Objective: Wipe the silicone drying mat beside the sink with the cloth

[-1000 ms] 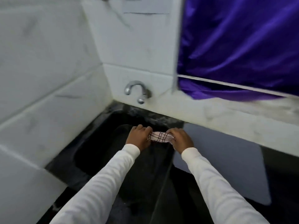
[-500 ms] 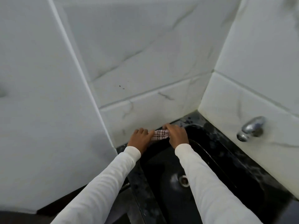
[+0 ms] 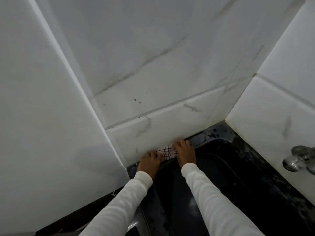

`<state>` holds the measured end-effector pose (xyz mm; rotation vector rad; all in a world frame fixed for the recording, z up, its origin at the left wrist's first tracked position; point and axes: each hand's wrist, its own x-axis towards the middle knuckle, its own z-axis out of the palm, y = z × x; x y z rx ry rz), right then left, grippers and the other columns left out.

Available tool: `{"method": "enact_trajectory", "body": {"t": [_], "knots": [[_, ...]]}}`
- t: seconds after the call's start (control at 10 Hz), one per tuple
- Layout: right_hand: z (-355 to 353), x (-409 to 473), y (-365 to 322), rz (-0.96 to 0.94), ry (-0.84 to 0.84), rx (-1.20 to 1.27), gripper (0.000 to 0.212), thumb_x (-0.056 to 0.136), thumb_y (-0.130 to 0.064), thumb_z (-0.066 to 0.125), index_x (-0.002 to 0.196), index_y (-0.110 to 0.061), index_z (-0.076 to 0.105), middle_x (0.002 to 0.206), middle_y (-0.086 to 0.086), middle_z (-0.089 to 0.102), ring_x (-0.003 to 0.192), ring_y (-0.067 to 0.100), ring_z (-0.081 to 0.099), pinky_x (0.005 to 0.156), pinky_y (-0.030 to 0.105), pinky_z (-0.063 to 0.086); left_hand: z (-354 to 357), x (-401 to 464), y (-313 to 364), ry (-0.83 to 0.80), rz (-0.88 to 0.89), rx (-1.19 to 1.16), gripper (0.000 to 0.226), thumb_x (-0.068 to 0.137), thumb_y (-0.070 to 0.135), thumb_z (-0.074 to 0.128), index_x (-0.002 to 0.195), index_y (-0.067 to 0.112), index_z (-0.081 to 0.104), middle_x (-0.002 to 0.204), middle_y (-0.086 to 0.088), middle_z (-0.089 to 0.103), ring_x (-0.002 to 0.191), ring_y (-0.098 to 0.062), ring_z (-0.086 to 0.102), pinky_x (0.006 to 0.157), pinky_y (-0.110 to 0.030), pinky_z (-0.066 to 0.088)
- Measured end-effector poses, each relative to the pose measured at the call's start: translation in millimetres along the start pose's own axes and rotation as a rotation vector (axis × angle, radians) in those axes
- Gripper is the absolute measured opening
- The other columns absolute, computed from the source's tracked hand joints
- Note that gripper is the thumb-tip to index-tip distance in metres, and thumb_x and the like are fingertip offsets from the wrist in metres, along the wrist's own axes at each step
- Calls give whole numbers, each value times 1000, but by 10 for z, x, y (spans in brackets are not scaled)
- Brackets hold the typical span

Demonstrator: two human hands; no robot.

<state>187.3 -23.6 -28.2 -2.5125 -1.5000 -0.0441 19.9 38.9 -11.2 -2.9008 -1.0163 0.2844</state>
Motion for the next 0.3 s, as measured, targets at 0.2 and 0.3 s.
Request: {"method": "enact_trajectory", "body": {"t": [0.2,0.3], "knots": [[-262,-99,54,14,-89,132,41,62,3,65,95,-21,69,104,8,59,91,33,57,68,41,53,-267,56,152,-120,-41,78,30,94,14,43,121,11,57,116,-16,56,103,-35,57,78,-37,51],[-473,-542,106,-4,25,283,39,73,0,55,106,-18,66,119,10,57,99,32,58,78,41,54,-551,170,466,-163,-24,189,36,97,9,33,122,8,58,124,-17,56,112,-36,55,83,-41,51]]}}
